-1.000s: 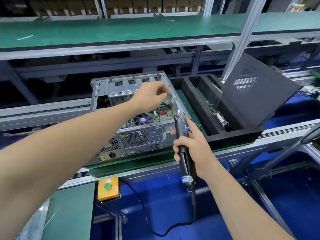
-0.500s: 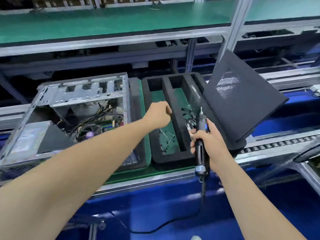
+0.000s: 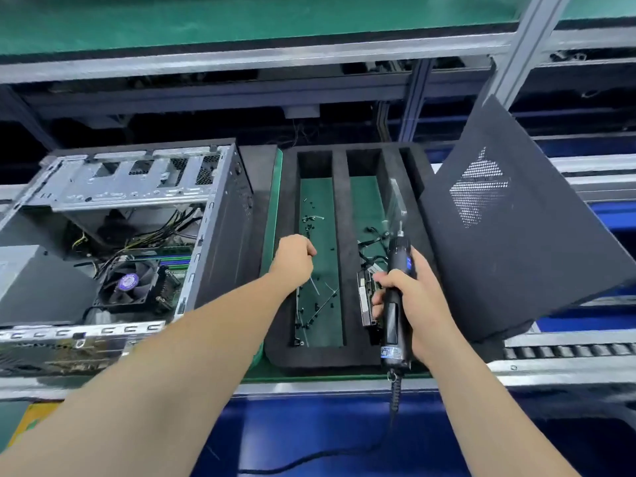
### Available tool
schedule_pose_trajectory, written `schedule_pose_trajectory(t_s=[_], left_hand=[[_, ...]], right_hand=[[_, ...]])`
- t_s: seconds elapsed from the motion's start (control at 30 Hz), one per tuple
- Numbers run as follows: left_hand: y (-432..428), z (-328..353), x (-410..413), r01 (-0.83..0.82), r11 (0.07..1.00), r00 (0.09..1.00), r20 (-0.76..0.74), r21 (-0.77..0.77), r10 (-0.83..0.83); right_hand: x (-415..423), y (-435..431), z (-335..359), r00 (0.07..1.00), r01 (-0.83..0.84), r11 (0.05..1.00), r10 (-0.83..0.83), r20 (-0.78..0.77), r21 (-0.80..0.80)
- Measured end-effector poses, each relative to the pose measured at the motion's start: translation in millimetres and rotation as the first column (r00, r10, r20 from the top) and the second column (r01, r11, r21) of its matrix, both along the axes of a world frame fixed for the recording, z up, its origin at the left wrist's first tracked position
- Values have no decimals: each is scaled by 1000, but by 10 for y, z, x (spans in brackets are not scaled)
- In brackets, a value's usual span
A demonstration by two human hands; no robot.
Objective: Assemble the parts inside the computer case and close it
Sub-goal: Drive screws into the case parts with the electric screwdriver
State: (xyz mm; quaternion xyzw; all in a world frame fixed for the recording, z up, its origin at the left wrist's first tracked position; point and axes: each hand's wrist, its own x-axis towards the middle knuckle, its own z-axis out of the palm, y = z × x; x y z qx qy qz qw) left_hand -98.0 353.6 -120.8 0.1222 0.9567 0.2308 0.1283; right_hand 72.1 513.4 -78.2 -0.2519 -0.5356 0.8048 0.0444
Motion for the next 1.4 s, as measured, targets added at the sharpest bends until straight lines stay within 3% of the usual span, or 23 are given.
schedule_pose_trajectory(t_s=[0.1,0.23,0.5,0.57,0.63,0.7,0.77,0.83,0.9,1.07,1.27,1.4], left_hand=[[207,-182,-203,89,992,996,9,-91,-88],[483,-533,-441,45,993,993,-101,-112,-56],[624,-945,-625,27,985,993,-113,-171,-47],[632,-860,-604,-27,996,990,-137,-84,15],[644,-687,-584,-126,987,983,-122,103,138],[631,-453,-572,-263,904,961,9,338,276],[588,-147,-533,-463,669,886,293,581,359],[511,163,-439,-580,438,814,514,687,271],[464,466,-310,-600,328,789,608,730,91],[274,1196,37,-508,341,787,587,791,-191],[-328,1863,210,-463,319,816,538,827,-212],[-716,2120,297,-403,331,845,486,853,-223]], right_hand=[[-135,-20,-49,999,-32,999,32,-4,26],[-210,-28,-168,997,-78,996,78,2,52],[-203,25,-294,997,-78,997,77,18,24],[-216,23,-267,997,-70,997,69,25,16],[-229,4,-214,997,-65,998,65,30,11],[-232,-32,-127,998,-54,999,53,21,11],[-242,-72,-26,999,-41,999,41,-12,-6],[-254,-127,82,999,-38,999,37,-28,-26],[-266,-191,206,998,-45,999,44,-35,-27],[-226,-409,550,982,-124,991,129,-138,47],[-149,-784,943,934,-190,951,252,-252,246],[-89,-1102,1111,914,-221,878,338,-223,424]])
